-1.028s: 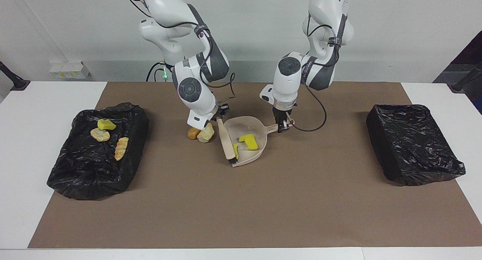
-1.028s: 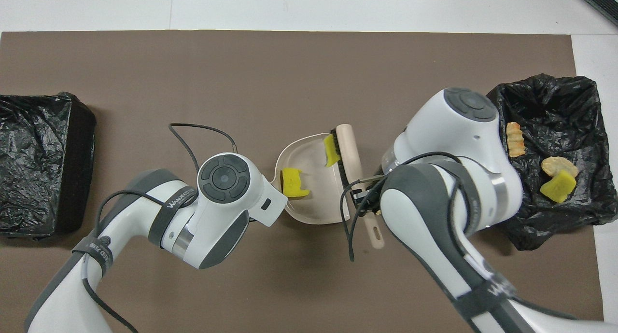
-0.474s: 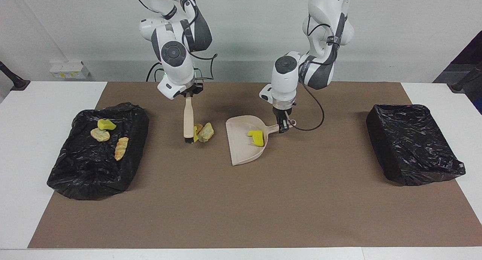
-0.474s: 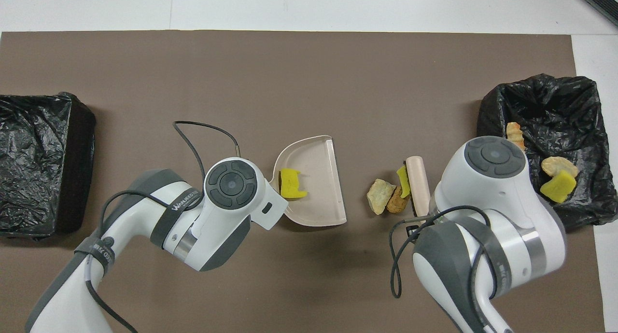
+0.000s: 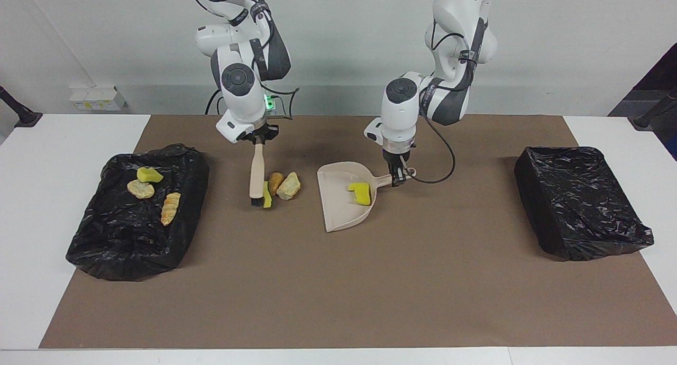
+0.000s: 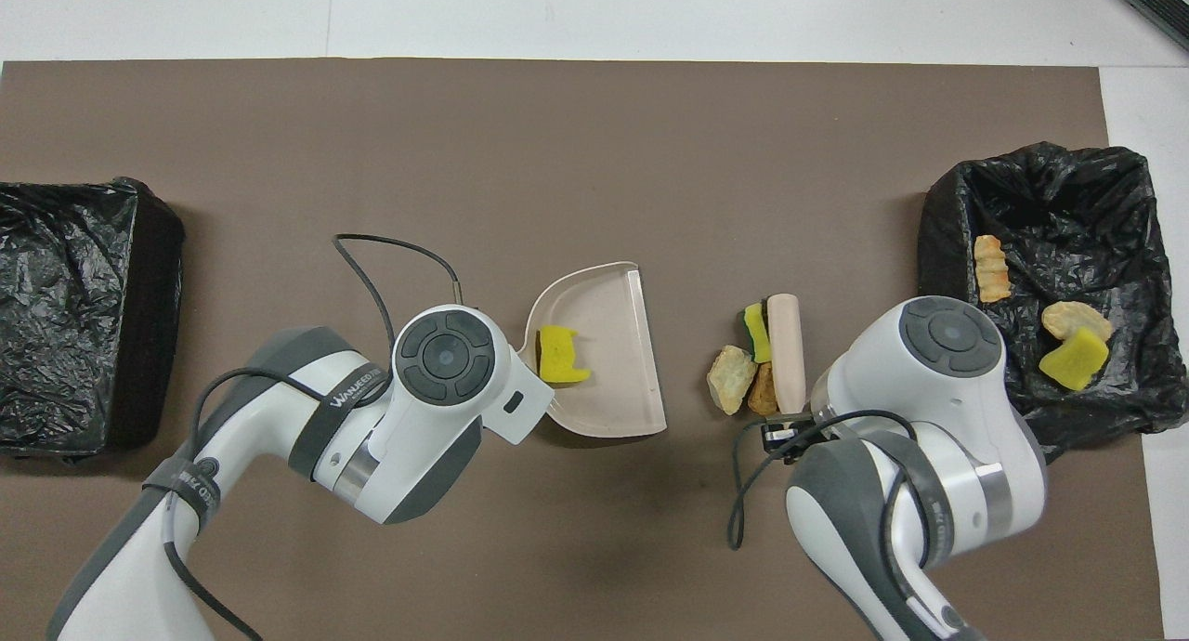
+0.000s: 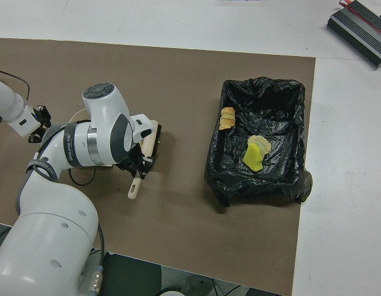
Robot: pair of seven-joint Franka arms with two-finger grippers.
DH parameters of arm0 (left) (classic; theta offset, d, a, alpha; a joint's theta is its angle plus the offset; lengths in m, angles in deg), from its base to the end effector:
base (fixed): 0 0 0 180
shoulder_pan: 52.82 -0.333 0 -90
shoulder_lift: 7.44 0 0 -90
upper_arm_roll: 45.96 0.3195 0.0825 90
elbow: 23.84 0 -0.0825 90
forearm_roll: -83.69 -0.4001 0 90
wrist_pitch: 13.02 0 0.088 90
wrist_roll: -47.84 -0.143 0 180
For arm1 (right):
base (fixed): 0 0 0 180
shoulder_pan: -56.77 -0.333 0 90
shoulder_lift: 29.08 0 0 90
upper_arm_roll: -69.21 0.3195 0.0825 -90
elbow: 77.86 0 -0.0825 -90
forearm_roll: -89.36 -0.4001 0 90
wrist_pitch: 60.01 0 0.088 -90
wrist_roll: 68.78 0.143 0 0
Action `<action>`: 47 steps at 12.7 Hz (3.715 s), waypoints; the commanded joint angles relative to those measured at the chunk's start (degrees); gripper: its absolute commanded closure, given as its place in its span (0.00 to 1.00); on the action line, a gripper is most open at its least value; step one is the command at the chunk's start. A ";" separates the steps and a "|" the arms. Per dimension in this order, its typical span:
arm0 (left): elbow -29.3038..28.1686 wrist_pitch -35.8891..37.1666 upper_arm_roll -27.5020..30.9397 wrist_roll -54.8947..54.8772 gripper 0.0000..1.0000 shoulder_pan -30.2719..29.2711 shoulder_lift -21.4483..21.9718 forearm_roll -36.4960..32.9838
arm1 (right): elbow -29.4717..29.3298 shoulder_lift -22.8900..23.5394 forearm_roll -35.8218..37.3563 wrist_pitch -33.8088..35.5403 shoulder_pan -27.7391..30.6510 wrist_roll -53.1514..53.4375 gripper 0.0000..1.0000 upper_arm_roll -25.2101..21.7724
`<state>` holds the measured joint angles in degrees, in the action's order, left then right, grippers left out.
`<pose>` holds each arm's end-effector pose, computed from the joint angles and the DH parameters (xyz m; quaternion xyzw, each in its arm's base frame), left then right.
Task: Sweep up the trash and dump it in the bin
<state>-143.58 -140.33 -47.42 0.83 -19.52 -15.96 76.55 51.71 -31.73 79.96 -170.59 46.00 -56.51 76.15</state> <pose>0.4809 -0.3245 0.3097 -0.7297 0.6821 0.0132 0.0462 0.4542 0.1625 0.3205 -0.9875 -0.0070 0.1547 0.0301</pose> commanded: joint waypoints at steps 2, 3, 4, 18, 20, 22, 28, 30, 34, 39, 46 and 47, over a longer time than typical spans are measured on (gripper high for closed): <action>-3.21 -1.00 0.24 -0.10 1.00 0.19 2.36 -1.12 | -10.97 7.30 -10.89 1.32 -0.48 -2.78 1.00 0.54; -3.21 -0.92 0.24 0.69 1.00 0.19 2.36 -1.12 | -14.83 8.88 -14.48 3.16 -1.00 -2.17 1.00 0.62; -3.30 -0.83 0.24 2.52 1.00 0.19 2.45 -1.12 | -18.87 9.33 -15.12 6.83 -1.27 -1.38 1.00 0.54; -4.44 -1.00 0.15 5.09 1.00 0.18 3.15 -1.03 | -1.43 1.60 7.74 1.79 -1.17 -2.25 1.00 0.45; -4.71 -1.09 0.15 5.18 1.00 0.19 3.24 -1.12 | -1.51 2.65 0.65 0.20 -2.40 -3.21 1.00 0.63; -4.79 -1.09 0.15 5.09 1.00 -0.16 3.24 -1.03 | -1.77 3.62 -9.19 -3.57 -4.86 -5.94 1.00 0.63; -4.79 -1.53 0.15 4.91 1.00 -0.52 3.15 -1.03 | -10.55 4.24 -16.30 1.73 -7.60 0.46 1.00 0.36; -4.79 -1.53 0.15 4.65 1.00 -0.52 3.15 -1.03 | -15.99 5.29 -4.38 7.72 -7.60 2.48 1.00 0.71; -4.79 -2.41 0.15 4.47 1.00 -0.78 3.06 -1.03 | -15.33 6.52 3.83 8.19 -7.59 -1.80 1.00 0.71; -4.79 -2.41 0.15 4.65 1.00 -0.78 3.15 -0.94 | -7.85 5.21 -5.68 4.41 -11.37 1.61 1.00 0.89; -4.79 -2.41 0.15 5.18 1.00 -0.78 3.15 -0.94 | -7.84 2.31 -21.89 4.14 -16.47 8.82 1.00 0.80; -4.79 -2.41 0.15 4.74 1.00 -0.78 3.06 -0.94 | -8.10 1.00 -21.55 4.58 -15.86 8.39 1.00 0.71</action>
<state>-146.35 -141.13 -47.19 5.03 -19.60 -14.27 76.55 42.74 -27.73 60.01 -165.96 29.24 -48.26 76.97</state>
